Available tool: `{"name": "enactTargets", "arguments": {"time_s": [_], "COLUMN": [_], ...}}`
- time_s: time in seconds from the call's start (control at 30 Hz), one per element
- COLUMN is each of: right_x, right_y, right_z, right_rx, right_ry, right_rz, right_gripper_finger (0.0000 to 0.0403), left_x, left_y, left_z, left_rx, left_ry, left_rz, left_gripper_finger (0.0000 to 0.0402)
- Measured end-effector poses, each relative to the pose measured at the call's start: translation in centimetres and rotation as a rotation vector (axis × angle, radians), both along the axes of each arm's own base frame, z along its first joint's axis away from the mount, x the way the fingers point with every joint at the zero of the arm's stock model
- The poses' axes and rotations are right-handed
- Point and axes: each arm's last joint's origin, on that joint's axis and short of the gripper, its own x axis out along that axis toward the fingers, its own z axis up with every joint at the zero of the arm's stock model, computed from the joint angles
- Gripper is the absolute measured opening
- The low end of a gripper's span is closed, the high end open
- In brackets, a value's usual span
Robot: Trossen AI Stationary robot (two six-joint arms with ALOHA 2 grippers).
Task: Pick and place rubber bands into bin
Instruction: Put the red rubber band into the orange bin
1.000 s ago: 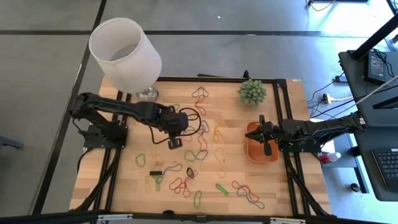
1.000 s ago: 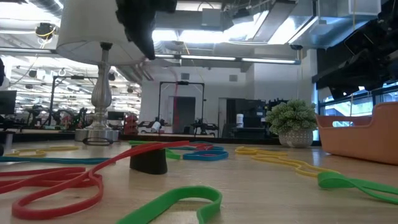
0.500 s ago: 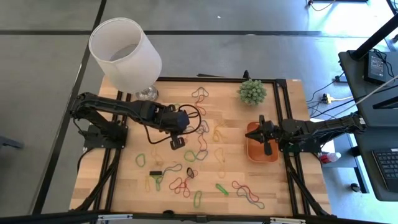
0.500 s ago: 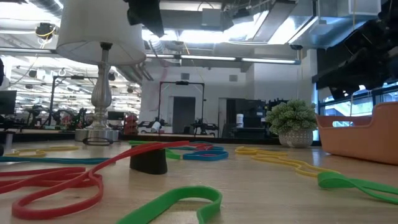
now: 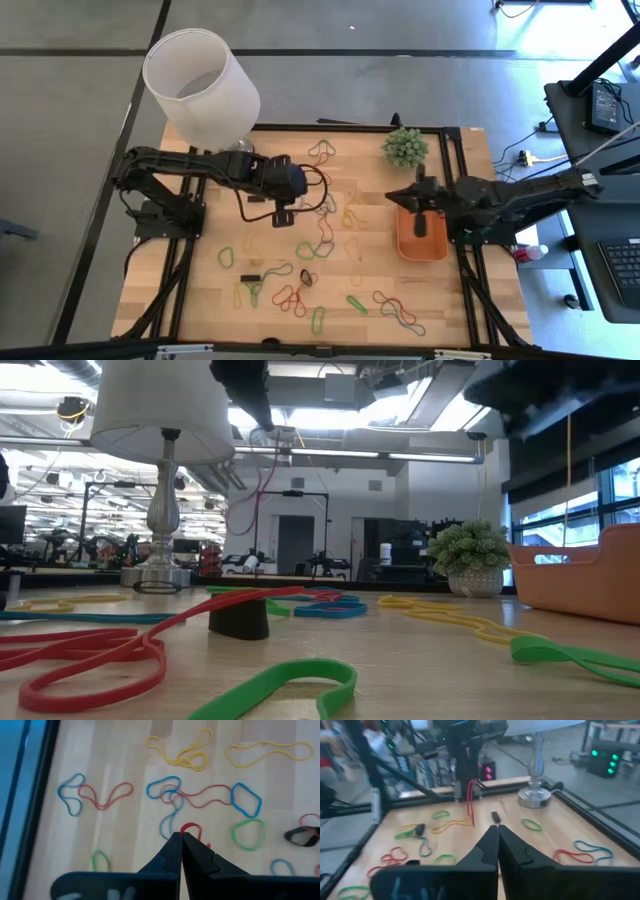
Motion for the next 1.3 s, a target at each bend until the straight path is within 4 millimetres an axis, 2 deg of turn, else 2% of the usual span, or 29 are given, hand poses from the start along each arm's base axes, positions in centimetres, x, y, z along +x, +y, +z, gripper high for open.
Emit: {"name": "enactTargets", "arguments": {"time_s": [0.17, 0.3, 0.47, 0.6, 0.97, 1.1, 1.3], "right_x": [5.7, 9.9, 13.2, 13.9, 13.7, 13.6, 13.6], "right_y": [0.9, 1.1, 0.8, 0.9, 0.0, 0.0, 0.0], "right_z": [2.4, 3.6, 4.3, 5.3, 5.9, 5.9, 5.9], "right_rx": [-0.065, -0.06, -0.023, -0.03, 0.082, 0.079, 0.086], "right_ry": [0.104, 0.196, 0.332, 0.352, 0.327, 0.34, 0.341], "right_rz": [0.006, -0.016, -0.059, -0.055, -0.115, -0.117, -0.102], "right_gripper_finger": [0.0004, 0.0027, 0.0067, 0.0099, 0.0173, 0.0174, 0.0147], "left_x": [0.5, 1.2, 2.4, 3.6, 6.6, 7.1, 7.1], "left_y": [1.2, 1.8, 1.8, 1.6, 0.3, 0.3, 0.5], "left_z": [0.3, 1.1, 2.7, 3.8, 3.4, 3.4, 3.6], "left_rx": [0.014, 0.009, 0.033, 0.04, 0.051, 0.072, 0.088], "left_ry": [-0.048, -0.128, -0.19, -0.226, -0.196, -0.192, -0.201], "left_rz": [-0.06, -0.126, -0.175, -0.189, -0.214, -0.198, -0.162], "left_gripper_finger": [0.0002, 0.0002, 0.0002, 0.0002, 0.0002, 0.0002, 0.0002]}}
